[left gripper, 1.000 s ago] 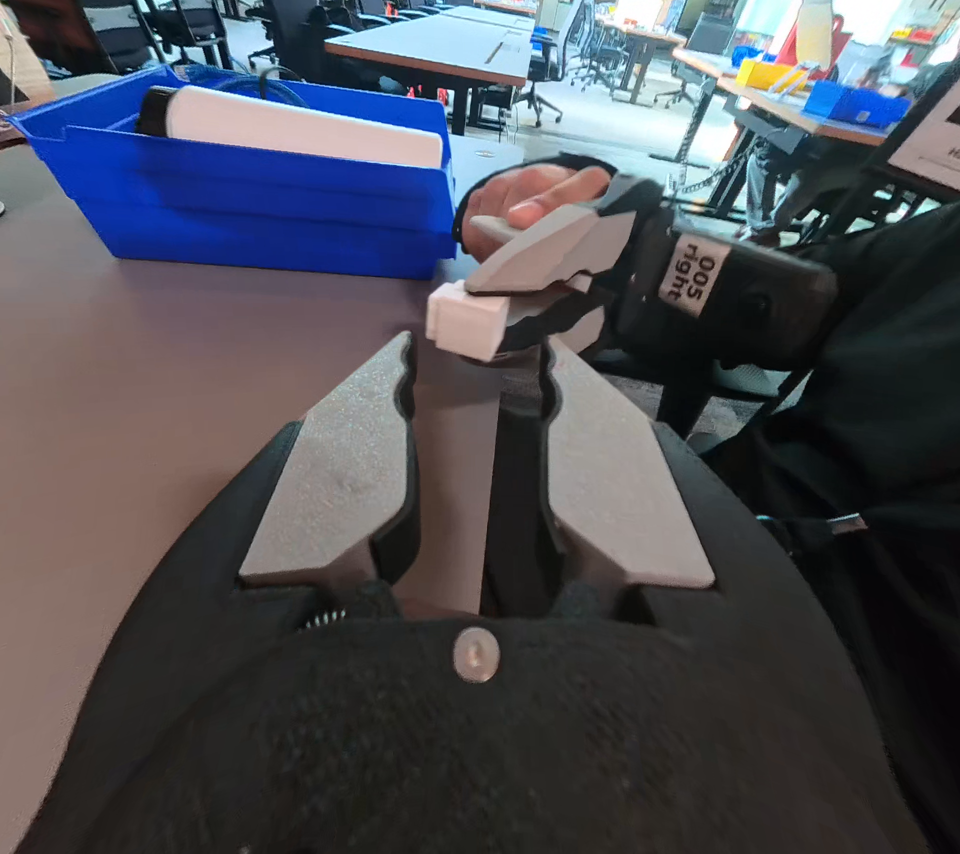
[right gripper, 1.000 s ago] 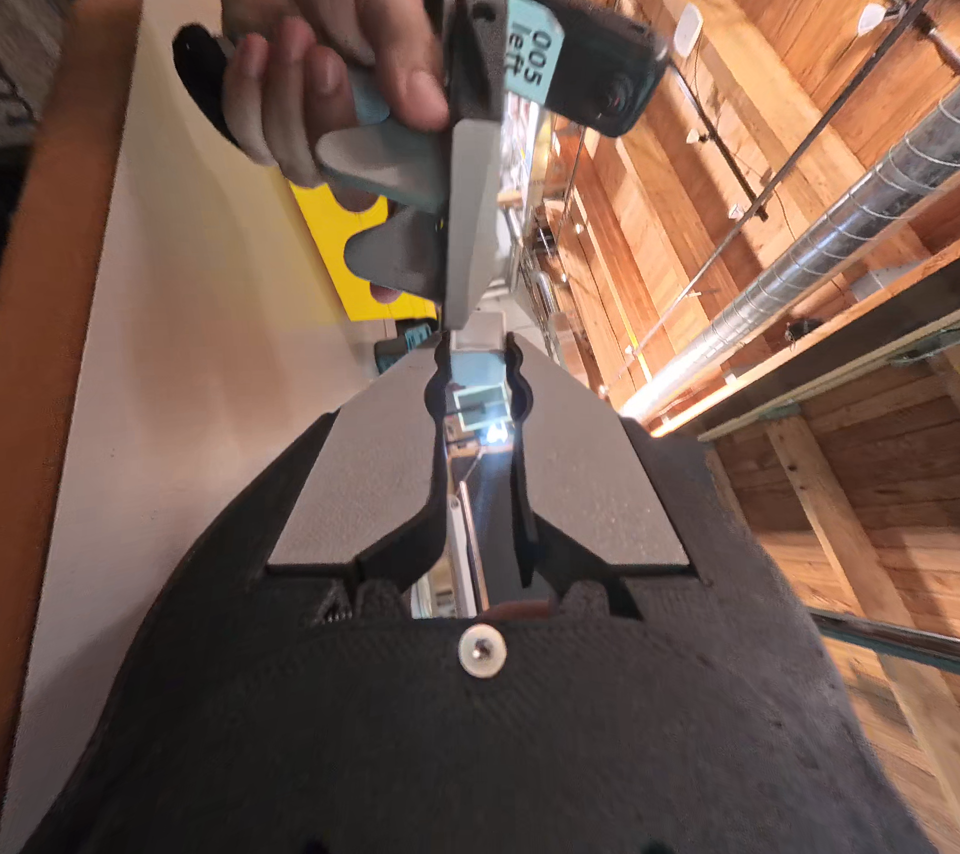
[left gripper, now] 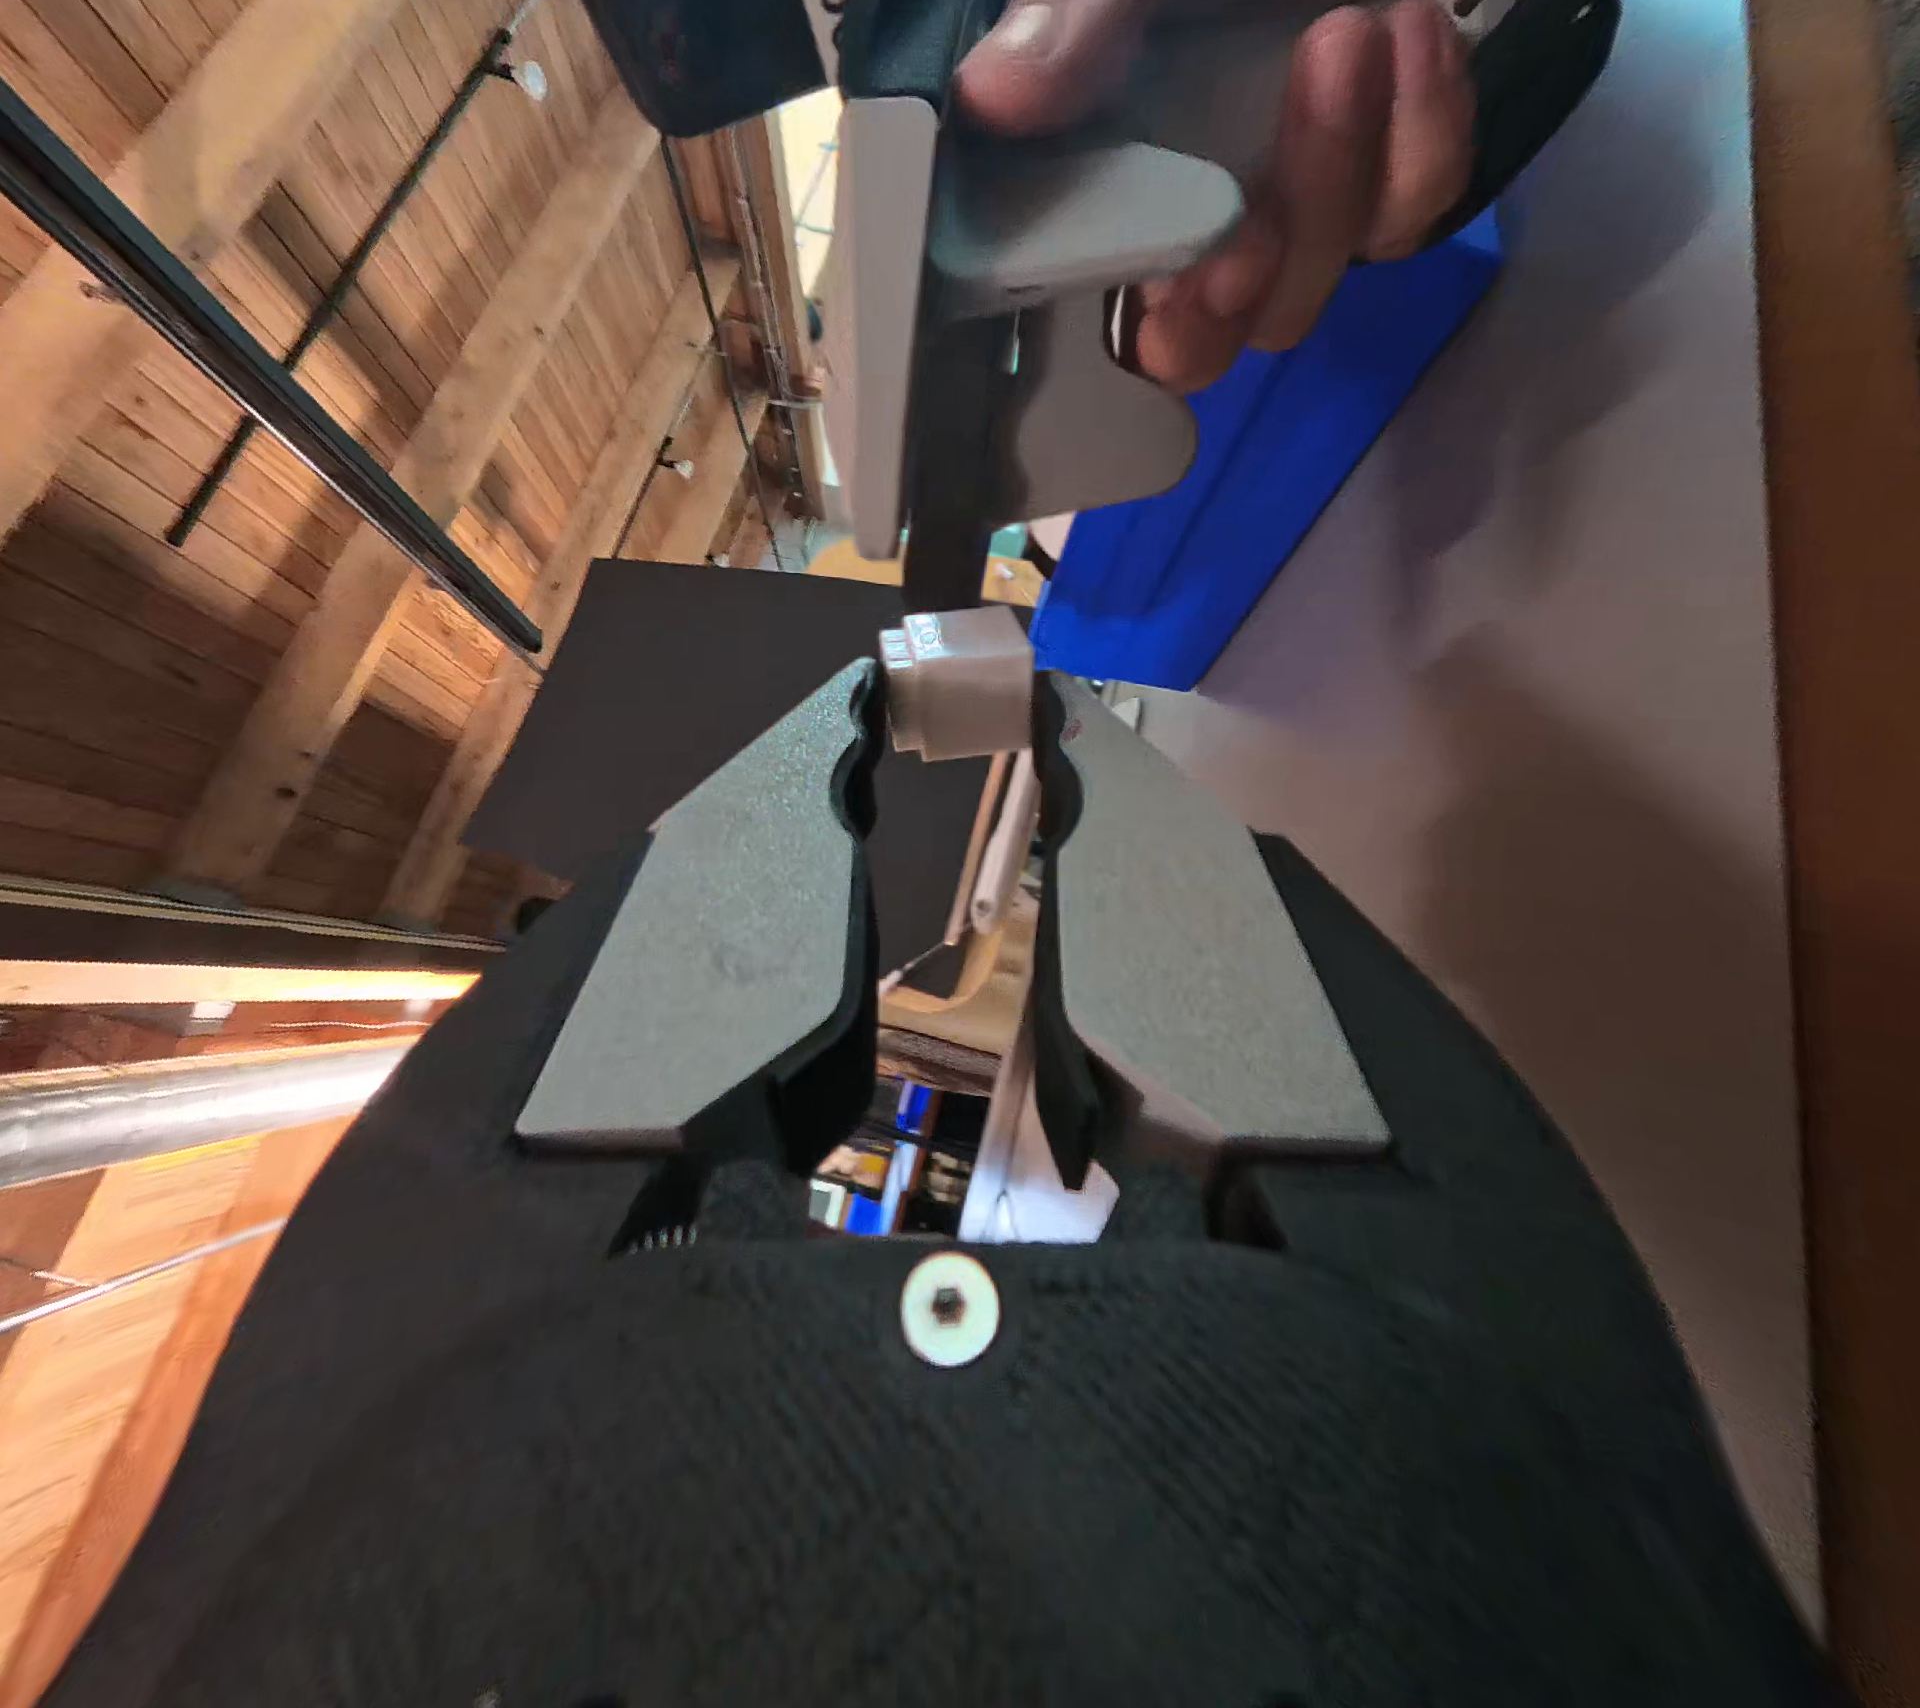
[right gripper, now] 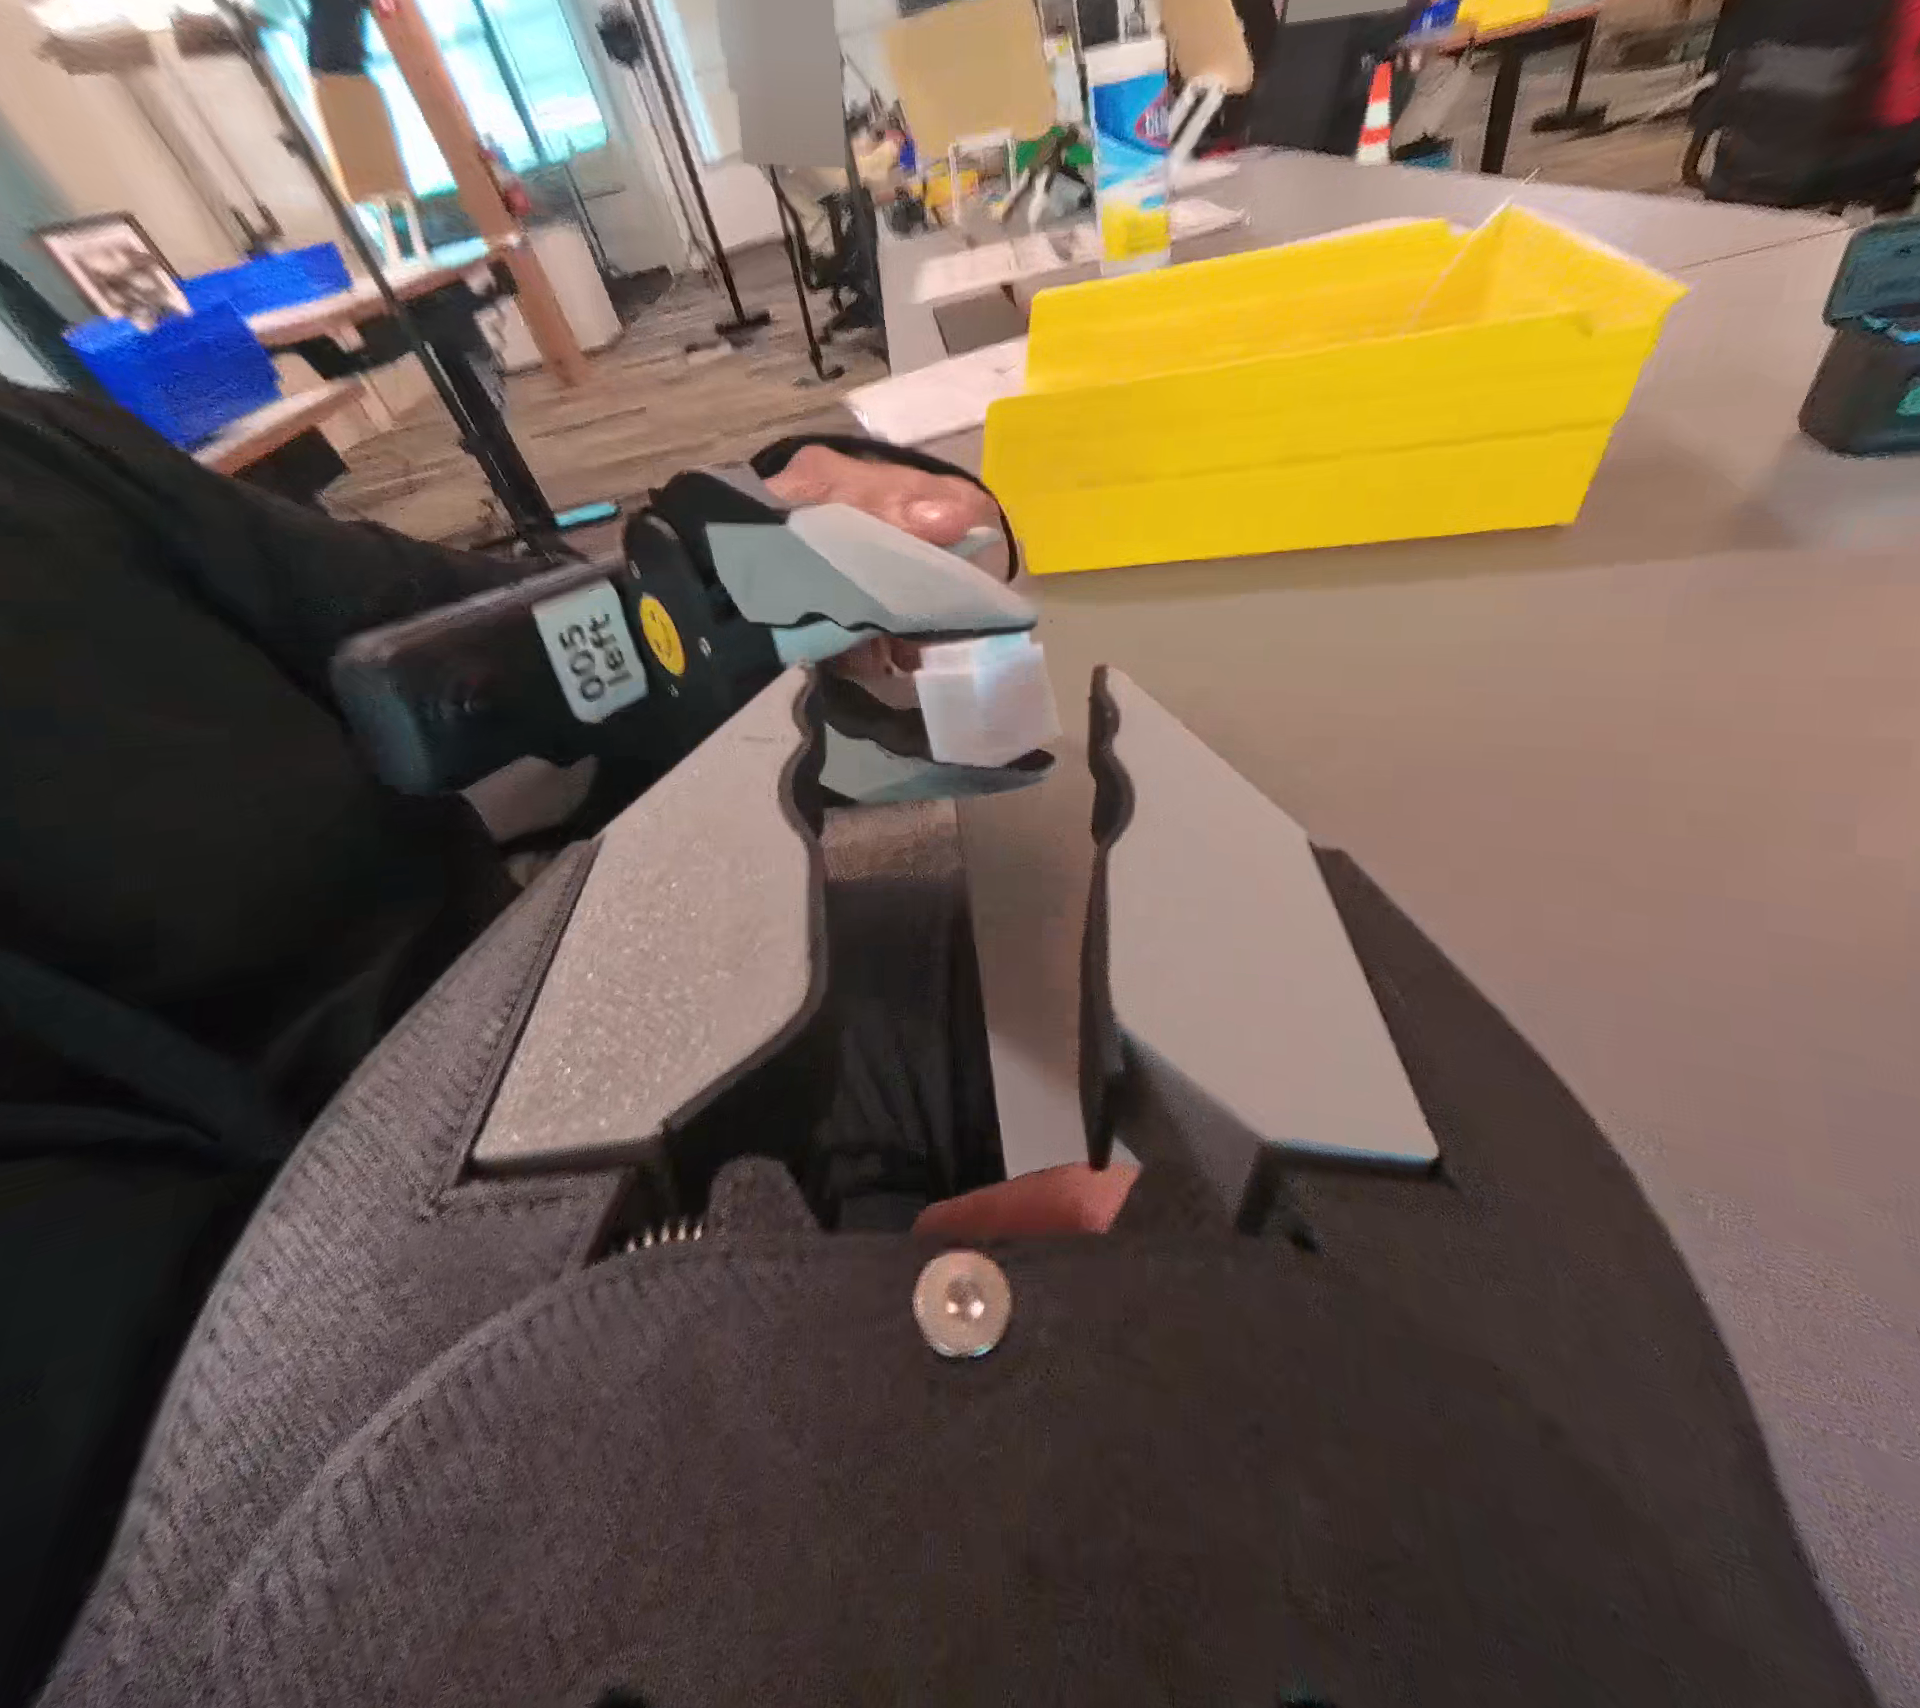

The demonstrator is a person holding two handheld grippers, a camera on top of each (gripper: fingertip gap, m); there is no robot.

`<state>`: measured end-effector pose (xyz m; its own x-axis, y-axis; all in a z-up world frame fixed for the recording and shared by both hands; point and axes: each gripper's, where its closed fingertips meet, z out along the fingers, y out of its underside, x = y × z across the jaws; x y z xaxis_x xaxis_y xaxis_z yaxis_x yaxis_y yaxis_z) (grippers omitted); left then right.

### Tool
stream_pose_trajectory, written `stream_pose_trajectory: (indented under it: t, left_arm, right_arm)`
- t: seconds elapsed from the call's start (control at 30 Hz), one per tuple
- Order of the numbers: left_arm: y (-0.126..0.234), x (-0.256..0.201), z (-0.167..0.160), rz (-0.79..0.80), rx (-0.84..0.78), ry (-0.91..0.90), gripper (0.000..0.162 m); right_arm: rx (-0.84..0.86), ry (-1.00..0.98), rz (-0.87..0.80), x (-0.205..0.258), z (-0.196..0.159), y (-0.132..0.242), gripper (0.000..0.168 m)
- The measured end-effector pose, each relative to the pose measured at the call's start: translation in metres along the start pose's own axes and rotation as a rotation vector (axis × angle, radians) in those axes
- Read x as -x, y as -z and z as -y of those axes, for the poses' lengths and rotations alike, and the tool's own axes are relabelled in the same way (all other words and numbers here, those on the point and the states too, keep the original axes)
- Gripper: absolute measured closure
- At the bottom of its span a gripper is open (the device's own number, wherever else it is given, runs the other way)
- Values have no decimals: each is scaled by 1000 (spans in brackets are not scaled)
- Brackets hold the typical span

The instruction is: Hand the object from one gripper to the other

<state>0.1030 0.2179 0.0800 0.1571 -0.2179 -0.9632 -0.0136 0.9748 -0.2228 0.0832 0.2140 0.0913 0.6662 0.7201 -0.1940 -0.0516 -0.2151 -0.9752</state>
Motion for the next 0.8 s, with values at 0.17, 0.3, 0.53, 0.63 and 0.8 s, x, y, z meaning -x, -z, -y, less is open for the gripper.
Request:
stream_pose_trajectory:
  t: [0.17,0.3,0.53,0.63,0.8]
  left_arm:
    - [-4,-9,-4,-30,41,32,136]
    - [-5,-12,-9,-46,59,116,136]
    - [-13,-14,-37,-147,180,521,109]
    - [-13,-15,-63,-150,239,658,108]
    - [-15,-31,-101,-188,342,836,103]
  right_arm:
    - [112,152,-137,-14,-19,-12,142]
    - [168,224,-208,-21,-23,-17,144]
    - [121,403,-558,-47,29,37,144]
    - [-19,461,-753,-50,78,108,143]
    - [-143,443,-1169,-78,106,252,144]
